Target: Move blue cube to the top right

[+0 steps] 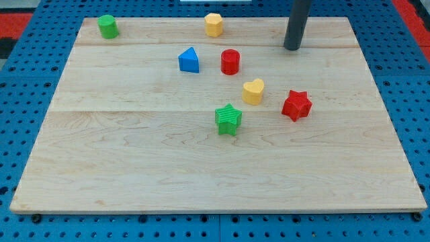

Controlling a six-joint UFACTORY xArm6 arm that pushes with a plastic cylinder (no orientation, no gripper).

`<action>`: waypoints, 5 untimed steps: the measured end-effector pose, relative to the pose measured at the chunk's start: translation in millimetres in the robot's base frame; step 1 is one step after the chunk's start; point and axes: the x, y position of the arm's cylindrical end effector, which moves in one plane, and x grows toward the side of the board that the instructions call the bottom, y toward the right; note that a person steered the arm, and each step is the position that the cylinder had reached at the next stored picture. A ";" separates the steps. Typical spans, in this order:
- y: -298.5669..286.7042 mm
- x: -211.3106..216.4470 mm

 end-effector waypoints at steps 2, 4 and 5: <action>0.9 -15.6; 0.2 -31.7; -3.5 -32.6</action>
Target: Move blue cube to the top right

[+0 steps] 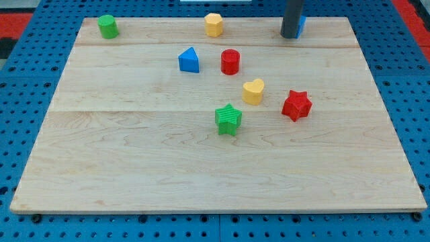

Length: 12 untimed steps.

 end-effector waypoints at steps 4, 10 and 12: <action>-12.3 -21.5; -9.1 -41.2; -0.6 -41.2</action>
